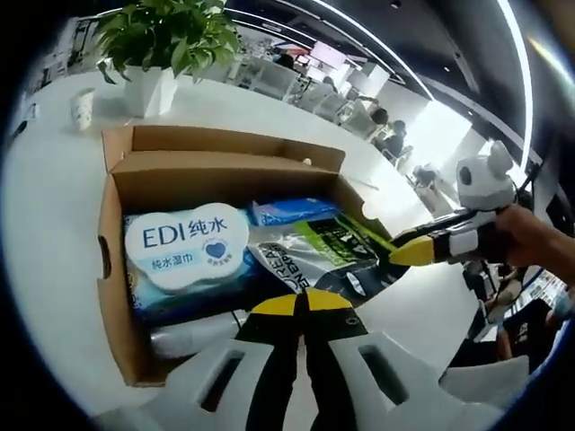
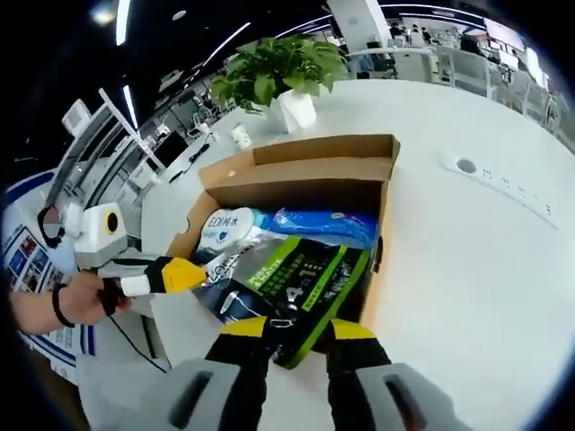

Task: Operate the shoe box by opening the lid, removing the specified soft item, and placing it in the target area until the item is outside and the box remains undamaged.

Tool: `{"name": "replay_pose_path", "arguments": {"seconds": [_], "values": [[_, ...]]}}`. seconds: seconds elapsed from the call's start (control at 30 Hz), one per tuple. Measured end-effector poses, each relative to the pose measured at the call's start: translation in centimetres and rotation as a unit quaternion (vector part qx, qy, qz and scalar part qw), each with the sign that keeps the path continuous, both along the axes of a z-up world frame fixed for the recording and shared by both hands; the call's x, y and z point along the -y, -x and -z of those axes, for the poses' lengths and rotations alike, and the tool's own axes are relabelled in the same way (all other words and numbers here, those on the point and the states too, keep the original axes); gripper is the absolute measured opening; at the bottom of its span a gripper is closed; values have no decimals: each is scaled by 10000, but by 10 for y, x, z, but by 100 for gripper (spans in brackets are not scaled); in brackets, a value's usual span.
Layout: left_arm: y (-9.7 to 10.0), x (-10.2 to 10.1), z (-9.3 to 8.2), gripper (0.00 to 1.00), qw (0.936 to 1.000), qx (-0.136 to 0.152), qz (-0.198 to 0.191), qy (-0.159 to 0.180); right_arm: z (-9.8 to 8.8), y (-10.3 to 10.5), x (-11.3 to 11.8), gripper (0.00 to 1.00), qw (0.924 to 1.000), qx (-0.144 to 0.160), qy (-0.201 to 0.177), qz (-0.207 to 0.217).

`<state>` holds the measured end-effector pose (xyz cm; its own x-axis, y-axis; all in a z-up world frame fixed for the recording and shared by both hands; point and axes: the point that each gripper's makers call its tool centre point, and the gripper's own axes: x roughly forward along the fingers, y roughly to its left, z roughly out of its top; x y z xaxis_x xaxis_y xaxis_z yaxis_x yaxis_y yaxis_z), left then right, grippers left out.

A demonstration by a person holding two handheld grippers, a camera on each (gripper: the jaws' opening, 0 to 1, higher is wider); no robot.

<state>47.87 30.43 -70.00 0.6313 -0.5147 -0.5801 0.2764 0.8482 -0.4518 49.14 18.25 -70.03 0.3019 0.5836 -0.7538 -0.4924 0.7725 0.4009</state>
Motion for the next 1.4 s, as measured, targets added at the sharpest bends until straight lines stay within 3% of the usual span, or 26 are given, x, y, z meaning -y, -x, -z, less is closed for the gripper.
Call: {"name": "replay_pose_path", "arguments": {"seconds": [0.13, 0.23, 0.6, 1.1, 1.4], "values": [[-1, 0, 0, 0, 10000, -18, 6, 36, 4, -4, 7, 5, 9996, -45, 88, 255], [-1, 1, 0, 0, 10000, -33, 4, 61, 5, -5, 9, 1, 9990, -102, 24, 429], [2, 11, -8, 0, 9997, -60, 31, 223, -5, -3, 14, 0, 9970, -204, -190, 715], [-2, 13, -31, 0, 9995, 195, 52, 253, -23, -5, 19, 0, 9972, 78, -284, 688], [-14, 32, -53, 0, 9985, 409, 251, 276, -39, -9, 40, 0, 9956, 284, -318, 839]]}}
